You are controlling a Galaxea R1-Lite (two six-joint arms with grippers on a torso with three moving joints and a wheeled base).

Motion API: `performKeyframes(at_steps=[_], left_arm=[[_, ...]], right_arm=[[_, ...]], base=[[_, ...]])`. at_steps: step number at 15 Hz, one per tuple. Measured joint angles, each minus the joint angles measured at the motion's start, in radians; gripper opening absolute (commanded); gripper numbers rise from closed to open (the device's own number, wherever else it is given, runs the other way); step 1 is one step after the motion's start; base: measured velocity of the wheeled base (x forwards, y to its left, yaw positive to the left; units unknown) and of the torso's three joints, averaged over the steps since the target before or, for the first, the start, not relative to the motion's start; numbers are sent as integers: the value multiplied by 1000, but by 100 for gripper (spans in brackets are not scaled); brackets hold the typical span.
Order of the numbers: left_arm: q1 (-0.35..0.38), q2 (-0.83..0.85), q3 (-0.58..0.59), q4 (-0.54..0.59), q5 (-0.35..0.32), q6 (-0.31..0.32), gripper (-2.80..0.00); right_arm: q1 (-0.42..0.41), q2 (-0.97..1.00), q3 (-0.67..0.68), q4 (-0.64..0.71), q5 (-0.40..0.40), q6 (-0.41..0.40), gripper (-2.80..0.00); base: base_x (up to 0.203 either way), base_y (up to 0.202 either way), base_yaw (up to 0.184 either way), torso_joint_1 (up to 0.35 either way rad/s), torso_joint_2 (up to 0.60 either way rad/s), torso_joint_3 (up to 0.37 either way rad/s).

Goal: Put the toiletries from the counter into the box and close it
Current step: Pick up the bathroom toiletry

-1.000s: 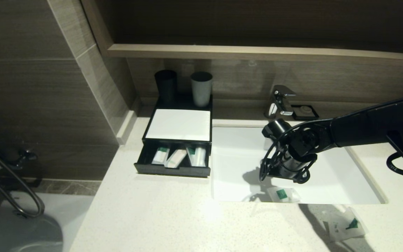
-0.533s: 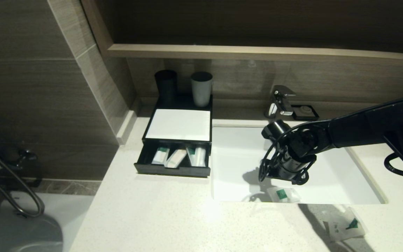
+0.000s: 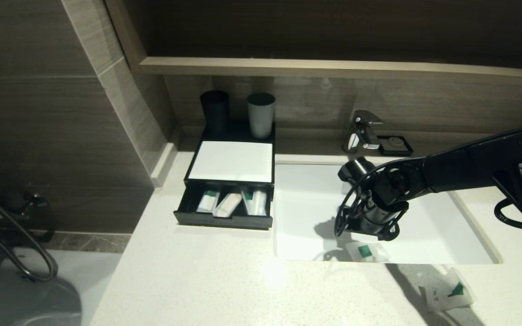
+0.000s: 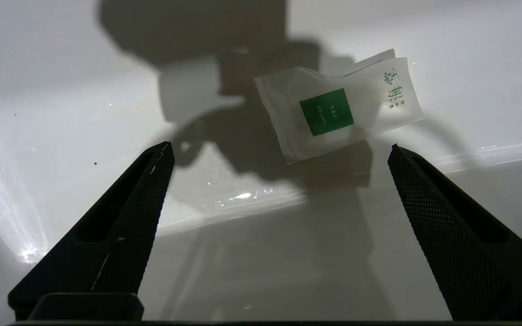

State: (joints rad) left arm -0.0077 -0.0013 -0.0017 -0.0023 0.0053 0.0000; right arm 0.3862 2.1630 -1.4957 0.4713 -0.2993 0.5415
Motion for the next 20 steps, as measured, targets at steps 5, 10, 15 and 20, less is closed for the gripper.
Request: performKeyframes(at_steps=[5, 10, 15, 20], left_arm=[[0, 0, 0, 0, 0, 0, -280], [0, 0, 0, 0, 0, 0, -280], [0, 0, 0, 0, 0, 0, -280], [0, 0, 0, 0, 0, 0, -280]], right_arm=[[-1, 2, 0, 0, -1, -3, 0], [-3, 10, -1, -12, -1, -7, 0], [-11, 22, -3, -23, -1, -11, 0], [-25, 34, -2, -34, -1, -25, 0]], base=[[0, 0, 0, 0, 0, 0], [0, 0, 0, 0, 0, 0], [0, 0, 0, 0, 0, 0], [0, 0, 0, 0, 0, 0]])
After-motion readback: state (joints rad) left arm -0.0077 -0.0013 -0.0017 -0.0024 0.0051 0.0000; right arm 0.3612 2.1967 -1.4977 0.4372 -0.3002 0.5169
